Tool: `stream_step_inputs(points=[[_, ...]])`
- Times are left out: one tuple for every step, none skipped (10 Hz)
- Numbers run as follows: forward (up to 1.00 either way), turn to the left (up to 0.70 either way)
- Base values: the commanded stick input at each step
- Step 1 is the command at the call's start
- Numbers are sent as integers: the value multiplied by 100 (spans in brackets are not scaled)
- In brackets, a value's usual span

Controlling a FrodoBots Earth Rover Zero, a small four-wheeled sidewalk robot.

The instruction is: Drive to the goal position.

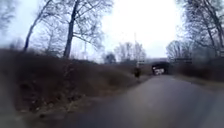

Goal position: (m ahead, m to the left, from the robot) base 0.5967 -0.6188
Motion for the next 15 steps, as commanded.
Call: stream_step_inputs(points=[[70, -14], [70, -14], [70, -14], [70, -14], [70, -14], [70, -14], [70, -14], [70, -14], [70, -14], [70, -14], [70, -14], [70, -14], [70, -14], [70, -14], [70, -14]])
